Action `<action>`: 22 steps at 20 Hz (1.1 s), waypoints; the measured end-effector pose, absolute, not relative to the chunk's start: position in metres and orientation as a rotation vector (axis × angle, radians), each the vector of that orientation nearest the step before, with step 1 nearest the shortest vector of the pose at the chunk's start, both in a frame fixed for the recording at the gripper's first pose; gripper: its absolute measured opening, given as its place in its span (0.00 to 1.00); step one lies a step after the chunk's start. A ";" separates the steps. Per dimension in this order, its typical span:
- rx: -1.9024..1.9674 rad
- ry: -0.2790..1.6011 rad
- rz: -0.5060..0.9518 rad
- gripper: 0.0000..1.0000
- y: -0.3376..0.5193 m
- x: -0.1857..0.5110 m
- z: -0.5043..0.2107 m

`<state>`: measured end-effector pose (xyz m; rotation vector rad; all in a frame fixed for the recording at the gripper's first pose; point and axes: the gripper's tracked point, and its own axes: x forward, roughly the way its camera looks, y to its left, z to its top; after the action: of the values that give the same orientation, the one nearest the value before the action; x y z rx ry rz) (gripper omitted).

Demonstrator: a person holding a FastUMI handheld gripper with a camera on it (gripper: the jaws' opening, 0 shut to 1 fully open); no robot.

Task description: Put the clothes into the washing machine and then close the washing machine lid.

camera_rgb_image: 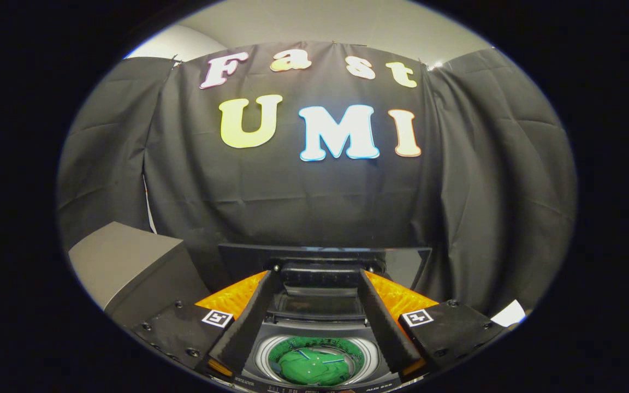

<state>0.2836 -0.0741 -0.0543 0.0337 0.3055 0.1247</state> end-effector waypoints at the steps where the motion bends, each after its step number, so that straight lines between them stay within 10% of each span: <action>1: 0.026 0.292 0.125 0.97 -0.074 0.290 -0.050; 22: 0.073 0.324 0.051 0.97 -0.068 0.395 -0.083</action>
<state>0.3950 -0.0678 -0.0835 0.0735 0.3242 0.0508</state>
